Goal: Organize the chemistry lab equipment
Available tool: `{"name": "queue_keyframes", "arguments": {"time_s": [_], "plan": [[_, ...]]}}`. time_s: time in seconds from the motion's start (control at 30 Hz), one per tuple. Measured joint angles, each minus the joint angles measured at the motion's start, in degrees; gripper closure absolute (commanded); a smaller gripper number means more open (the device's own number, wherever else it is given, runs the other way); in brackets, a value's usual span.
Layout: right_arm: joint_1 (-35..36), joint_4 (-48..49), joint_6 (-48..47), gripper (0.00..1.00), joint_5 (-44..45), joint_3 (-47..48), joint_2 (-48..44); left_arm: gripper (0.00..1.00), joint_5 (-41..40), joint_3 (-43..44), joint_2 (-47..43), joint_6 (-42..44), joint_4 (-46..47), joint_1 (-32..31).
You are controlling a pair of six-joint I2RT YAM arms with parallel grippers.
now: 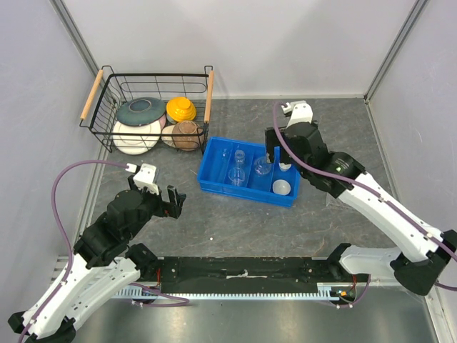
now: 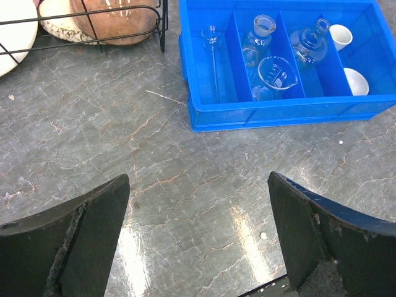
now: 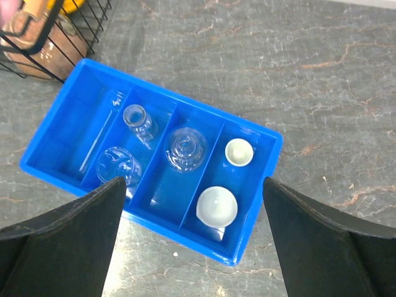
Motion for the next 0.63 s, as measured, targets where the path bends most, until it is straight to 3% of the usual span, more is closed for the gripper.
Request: {"name": "queue_keyframes", "arguments": {"time_s": [0.37,0.63], "plan": [[0.6,3.7,-1.4,0.02,0.1,-0.2,-9.5,0.0,1.4,0.6,-2.5,0.0,0.0,0.0],[0.6,4.1,-2.7,0.02,0.5,-0.9,-12.8,0.0,1.4,7.2,-0.8,0.0,0.5,0.0]]}}
